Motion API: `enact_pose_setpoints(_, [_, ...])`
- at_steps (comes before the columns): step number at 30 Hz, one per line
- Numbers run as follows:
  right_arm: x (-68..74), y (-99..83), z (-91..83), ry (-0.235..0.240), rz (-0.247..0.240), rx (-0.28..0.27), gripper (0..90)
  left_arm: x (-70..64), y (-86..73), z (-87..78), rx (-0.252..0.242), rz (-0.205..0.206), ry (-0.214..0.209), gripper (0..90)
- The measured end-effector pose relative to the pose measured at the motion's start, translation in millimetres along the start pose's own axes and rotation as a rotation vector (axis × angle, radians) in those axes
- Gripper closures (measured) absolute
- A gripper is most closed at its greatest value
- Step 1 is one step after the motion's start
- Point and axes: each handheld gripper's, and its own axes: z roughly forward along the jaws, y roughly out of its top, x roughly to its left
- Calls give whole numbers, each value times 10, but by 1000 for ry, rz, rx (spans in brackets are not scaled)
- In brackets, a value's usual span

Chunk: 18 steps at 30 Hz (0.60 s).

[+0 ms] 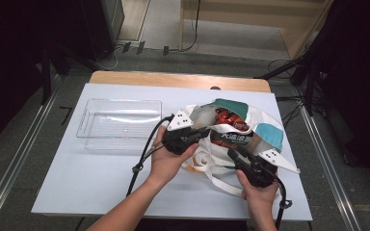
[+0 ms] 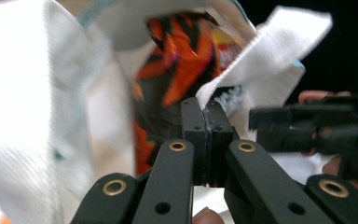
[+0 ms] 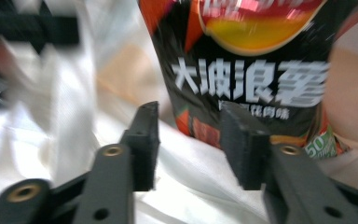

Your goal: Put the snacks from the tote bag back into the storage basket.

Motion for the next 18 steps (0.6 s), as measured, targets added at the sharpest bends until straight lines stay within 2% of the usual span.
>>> enact_pose_setpoints(3, [51,-4,146,-31,-59,59,490,43,70,0,-5,2,10,900])
enact_pose_setpoints(5, [79,-23,250,-59,-106,113,490,69,120,5,-15,-7,12,900])
enact_pose_setpoints(7, [103,-77,346,-86,-147,176,551,99,170,12,-19,-10,19,900])
enact_pose_setpoints(9, [117,-145,400,-114,-186,220,658,128,226,23,-29,-15,27,900])
enact_pose_setpoints(10, [110,-170,404,-119,-200,238,743,145,257,29,-34,-14,30,900])
enact_pose_setpoints(13, [49,-224,423,-98,-205,322,891,203,353,53,-48,-24,40,900])
enact_pose_setpoints(15, [33,-271,428,-87,-219,361,900,254,414,75,-57,-34,51,900])
enact_pose_setpoints(18, [50,-323,401,-79,-242,376,900,357,499,101,-73,-60,71,900])
